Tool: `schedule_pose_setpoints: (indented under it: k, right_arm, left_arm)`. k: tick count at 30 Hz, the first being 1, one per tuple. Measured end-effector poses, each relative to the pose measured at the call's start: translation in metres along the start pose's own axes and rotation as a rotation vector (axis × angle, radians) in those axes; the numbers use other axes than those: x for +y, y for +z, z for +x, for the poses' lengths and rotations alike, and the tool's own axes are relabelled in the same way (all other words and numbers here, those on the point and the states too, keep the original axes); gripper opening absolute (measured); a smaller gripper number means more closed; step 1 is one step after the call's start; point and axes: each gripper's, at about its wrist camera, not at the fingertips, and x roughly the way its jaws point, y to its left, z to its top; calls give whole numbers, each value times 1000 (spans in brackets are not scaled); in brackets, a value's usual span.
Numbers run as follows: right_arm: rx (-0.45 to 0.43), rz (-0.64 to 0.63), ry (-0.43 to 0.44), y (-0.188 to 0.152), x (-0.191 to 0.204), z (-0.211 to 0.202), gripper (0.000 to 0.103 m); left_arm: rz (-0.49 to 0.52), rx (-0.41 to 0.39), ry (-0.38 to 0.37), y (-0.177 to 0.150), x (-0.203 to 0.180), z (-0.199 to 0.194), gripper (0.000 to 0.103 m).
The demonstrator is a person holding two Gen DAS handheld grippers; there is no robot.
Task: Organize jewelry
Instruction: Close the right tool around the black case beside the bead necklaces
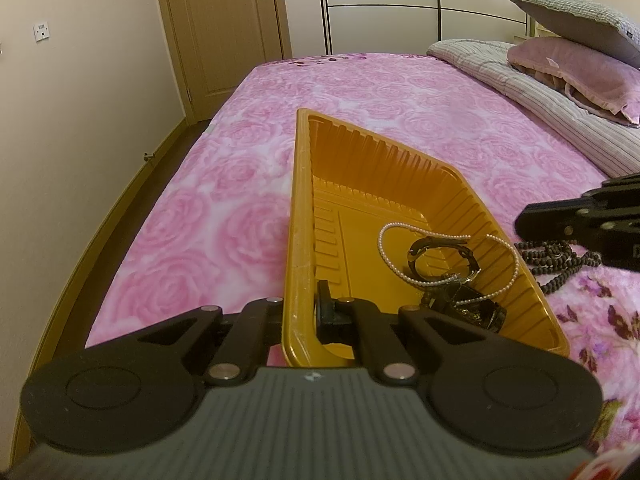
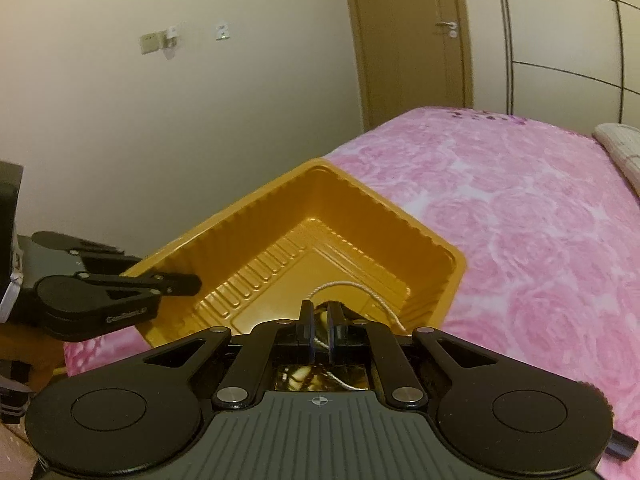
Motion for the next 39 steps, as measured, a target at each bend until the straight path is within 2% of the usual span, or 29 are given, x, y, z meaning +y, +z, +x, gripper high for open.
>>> schedule_pose_setpoints:
  k: [2,5,7,10,18,24,27,30,31,34,39]
  right_arm:
    - [-6,11,-25,-2,-6,-5,10]
    - [-7,50,-71,-10,-21,-15,18]
    - [-7,87,-109,-19,-35,-23,32]
    - [1,130,-173,-34,-55,-35,43]
    - [61,239,-369,-76,-106,-67,44]
    - [73,273,-491,-92,-137,-84,47]
    - [69,281,-514,-94,-152,-85,54]
    - [62,323,-523,-94,-165,-82,76]
    - [59,343,-525,-94,-169,-82,79]
    - [72,387,-543,-93,-175,-73,79]
    - [91,388,-554,-92,-169,-49,80]
  left_arm:
    - [1,-1,0,0,0,0,4]
    - [1,0,1,0,0,0,4]
    - [2,0,1,0,1,0,4]
    - [2,1,2,0,1,0,4]
    - [6,2,5,0,0,1,4]
    - [8,5,9,2,0,1,4]
    - [12,5,11,2,0,0,4]
    - [11,6,13,2,0,1,4]
    - [12,6,13,3,0,0,4]
    - [14,6,13,3,0,1,4]
    - [14,6,14,3,0,1,4]
